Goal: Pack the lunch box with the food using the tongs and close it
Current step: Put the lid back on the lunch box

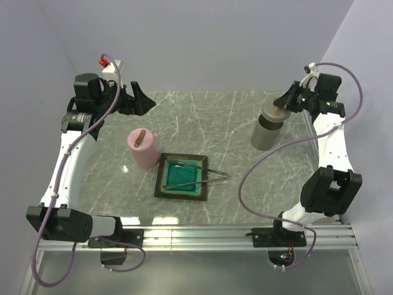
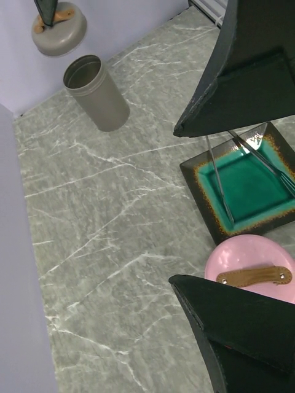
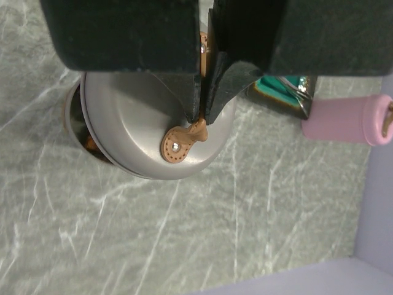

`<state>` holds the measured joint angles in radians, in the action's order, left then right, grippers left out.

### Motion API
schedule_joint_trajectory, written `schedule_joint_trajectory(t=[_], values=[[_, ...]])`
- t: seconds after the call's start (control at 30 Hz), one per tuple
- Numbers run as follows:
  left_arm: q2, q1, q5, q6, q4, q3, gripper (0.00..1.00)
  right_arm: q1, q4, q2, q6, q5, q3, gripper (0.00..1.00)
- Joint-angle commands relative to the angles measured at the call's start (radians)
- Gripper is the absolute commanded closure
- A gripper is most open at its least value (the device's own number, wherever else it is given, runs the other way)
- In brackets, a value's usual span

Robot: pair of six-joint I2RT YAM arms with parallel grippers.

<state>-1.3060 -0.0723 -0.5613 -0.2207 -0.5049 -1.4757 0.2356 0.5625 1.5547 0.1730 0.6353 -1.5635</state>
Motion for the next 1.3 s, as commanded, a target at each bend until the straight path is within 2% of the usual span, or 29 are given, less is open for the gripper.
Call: schedule_joint_trajectory(t=[0.0,0.3,0.5,0.73,1.27], values=[[0.037,0.018,-0.032,0.038,-0.026,0.011,0.01,0.010,-0.096,-0.013,-0.023,0.029,0.072,1.00],[0.045,0.107,-0.114,0.024,-0.050,0.035,0.00,0.030,-0.249,0.001,0.005,0.078,0.210,1.00],[0.048,0.124,-0.155,0.011,-0.038,0.052,0.01,0.047,-0.329,0.025,0.022,0.101,0.250,1.00],[0.048,0.131,-0.178,-0.002,-0.041,0.072,0.01,0.054,-0.371,0.068,0.060,0.145,0.270,1.00],[0.047,0.164,-0.192,-0.017,-0.040,0.104,0.01,0.064,-0.389,0.110,0.071,0.144,0.322,1.00]])
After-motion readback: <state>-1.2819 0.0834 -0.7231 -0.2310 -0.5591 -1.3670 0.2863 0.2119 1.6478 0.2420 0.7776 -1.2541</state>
